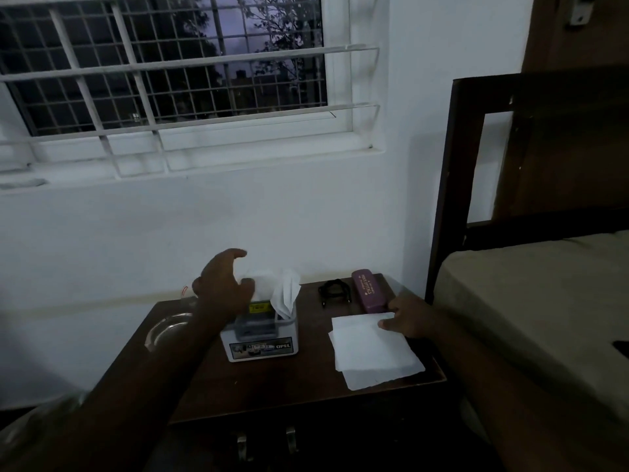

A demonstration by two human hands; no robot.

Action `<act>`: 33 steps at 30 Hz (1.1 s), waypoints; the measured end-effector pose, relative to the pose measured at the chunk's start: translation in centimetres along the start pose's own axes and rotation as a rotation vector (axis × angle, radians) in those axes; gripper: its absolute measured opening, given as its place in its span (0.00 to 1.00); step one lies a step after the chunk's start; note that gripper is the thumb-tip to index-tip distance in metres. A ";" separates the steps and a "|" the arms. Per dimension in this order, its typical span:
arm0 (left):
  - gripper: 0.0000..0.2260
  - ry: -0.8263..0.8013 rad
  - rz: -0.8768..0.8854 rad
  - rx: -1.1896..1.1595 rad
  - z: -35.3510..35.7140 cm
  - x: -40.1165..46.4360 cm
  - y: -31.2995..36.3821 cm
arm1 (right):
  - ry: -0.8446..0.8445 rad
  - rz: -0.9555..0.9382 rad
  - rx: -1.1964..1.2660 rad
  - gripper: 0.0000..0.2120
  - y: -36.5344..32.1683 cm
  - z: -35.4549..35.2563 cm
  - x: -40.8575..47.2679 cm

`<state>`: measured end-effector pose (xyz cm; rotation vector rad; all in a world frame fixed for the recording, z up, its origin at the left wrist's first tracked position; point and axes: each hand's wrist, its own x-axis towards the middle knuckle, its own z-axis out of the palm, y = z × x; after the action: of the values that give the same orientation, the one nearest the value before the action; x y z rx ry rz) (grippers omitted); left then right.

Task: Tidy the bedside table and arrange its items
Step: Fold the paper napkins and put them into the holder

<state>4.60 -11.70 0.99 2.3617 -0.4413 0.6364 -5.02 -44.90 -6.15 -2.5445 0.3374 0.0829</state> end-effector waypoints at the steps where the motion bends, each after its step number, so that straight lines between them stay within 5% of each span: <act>1: 0.17 0.117 0.156 -0.047 0.1 -1.6 1.2 | 0.001 0.000 -0.010 0.23 0.0 0.2 0.1; 3: 0.10 0.075 0.407 -0.161 1.2 -5.4 3.5 | 0.003 0.004 -0.030 0.26 0.0 0.3 0.3; 5: 0.06 -0.200 0.541 -0.200 3.4 -9.2 4.6 | -0.002 0.009 -0.010 0.25 -0.2 0.3 0.4; 8: 0.14 -0.423 0.576 -0.153 7.6 -12.6 4.0 | -0.005 -0.021 0.051 0.15 -0.6 0.2 0.6; 11: 0.21 -0.439 0.572 -0.101 9.7 -12.5 3.2 | 0.060 -0.070 0.158 0.09 -0.6 0.2 0.1; 15: 0.18 -0.422 0.511 -0.167 10.6 -12.0 2.0 | 0.076 -0.049 0.196 0.16 -0.3 0.4 -0.7; 18: 0.15 -0.342 0.430 -0.234 10.9 -12.9 1.5 | 0.032 -0.079 0.156 0.11 -0.1 0.4 -1.0; 24: 0.32 -0.374 0.298 -0.270 10.6 -13.0 2.2 | -0.007 -0.251 0.108 0.04 -1.6 -1.0 -3.1; 28: 0.40 -0.417 0.252 -0.290 10.7 -13.1 2.2 | -0.121 -0.290 -0.016 0.10 -1.6 -2.1 -5.0; 33: 0.27 -0.378 0.358 -0.269 10.3 -13.0 2.4 | -0.162 -0.240 -0.076 0.11 -0.6 -2.1 -6.1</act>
<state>-3.84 -18.42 -11.83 2.1561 -1.0646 0.2565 -10.76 -44.24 -3.26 -2.6116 -0.0356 0.2121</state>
